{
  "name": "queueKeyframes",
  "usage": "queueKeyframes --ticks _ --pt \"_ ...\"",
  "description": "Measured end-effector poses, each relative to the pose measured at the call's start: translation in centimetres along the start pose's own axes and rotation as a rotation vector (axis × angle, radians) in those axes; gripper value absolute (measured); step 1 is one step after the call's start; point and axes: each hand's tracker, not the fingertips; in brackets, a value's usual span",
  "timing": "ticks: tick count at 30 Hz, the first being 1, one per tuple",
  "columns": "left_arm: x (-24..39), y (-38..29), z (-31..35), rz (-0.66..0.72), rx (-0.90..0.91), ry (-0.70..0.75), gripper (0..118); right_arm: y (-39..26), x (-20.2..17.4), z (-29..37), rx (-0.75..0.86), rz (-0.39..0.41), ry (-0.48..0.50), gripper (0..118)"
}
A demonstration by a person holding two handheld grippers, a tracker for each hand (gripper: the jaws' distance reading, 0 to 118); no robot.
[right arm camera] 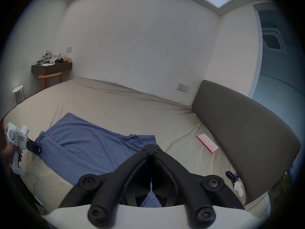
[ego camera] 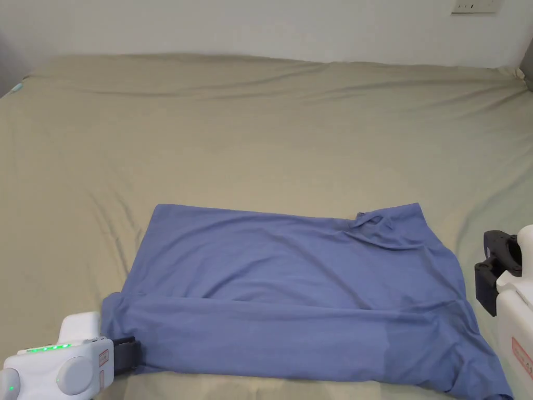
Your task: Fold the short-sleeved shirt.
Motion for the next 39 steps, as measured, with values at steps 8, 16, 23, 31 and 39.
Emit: queueKeyframes --ticks 8,16,23,31,39 --pt "3.8 0.8 2.2 -0.225 0.069 -0.009 3 -1.1 1.3 -1.0 -0.093 -0.057 0.0 3" --pt "3.6 2.2 7.4 -0.206 0.191 -0.024 3 -8.5 4.4 -8.1 -0.468 -0.128 0.019 104" --pt "4.0 2.3 7.9 -0.248 0.21 -0.008 3 -18.2 5.6 -16.5 -0.819 -0.248 0.049 104" --pt "4.0 1.7 6.6 -0.272 0.169 0.016 3 -18.1 3.8 -16.1 -0.783 -0.245 0.162 51" --pt "3.6 1.6 7.7 -0.3 0.175 0.011 3 -14.5 2.9 -14.1 -0.725 -0.108 0.142 9"
